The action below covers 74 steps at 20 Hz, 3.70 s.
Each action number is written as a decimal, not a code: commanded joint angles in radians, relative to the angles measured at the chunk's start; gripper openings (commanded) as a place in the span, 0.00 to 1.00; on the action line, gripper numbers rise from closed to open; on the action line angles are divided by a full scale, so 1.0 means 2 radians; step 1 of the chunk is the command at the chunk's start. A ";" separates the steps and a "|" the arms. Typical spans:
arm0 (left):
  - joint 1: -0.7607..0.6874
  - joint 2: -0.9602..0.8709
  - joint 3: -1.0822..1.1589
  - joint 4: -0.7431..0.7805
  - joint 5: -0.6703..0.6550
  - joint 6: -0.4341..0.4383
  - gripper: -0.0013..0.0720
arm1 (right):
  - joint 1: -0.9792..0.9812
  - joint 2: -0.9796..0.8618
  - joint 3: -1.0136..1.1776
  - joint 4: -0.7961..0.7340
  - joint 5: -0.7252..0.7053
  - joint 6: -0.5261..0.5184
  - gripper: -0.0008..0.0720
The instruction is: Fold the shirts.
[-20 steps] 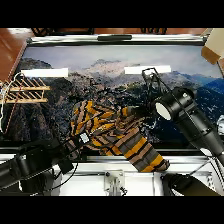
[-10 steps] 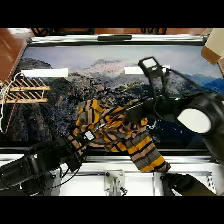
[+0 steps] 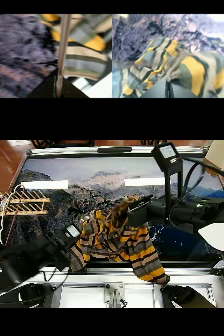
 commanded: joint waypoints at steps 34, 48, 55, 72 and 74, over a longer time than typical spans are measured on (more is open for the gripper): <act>0.136 -0.006 -0.019 -0.231 0.036 0.322 0.08 | 0.000 0.001 0.041 -0.204 0.036 0.049 0.09; 0.179 -0.066 -0.018 -0.304 0.150 0.361 0.08 | 0.000 -0.007 0.041 0.058 -0.087 -0.098 0.09; 0.186 -0.084 -0.018 -0.332 0.223 0.306 0.08 | 0.000 -0.032 0.041 0.143 -0.059 -0.101 0.09; 0.180 -0.053 -0.018 -0.250 0.123 0.324 0.08 | 0.000 -0.032 0.041 0.104 -0.103 -0.079 0.09; 0.183 -0.044 -0.018 -0.251 0.136 0.332 0.08 | 0.000 -0.032 0.041 0.106 -0.089 -0.067 0.09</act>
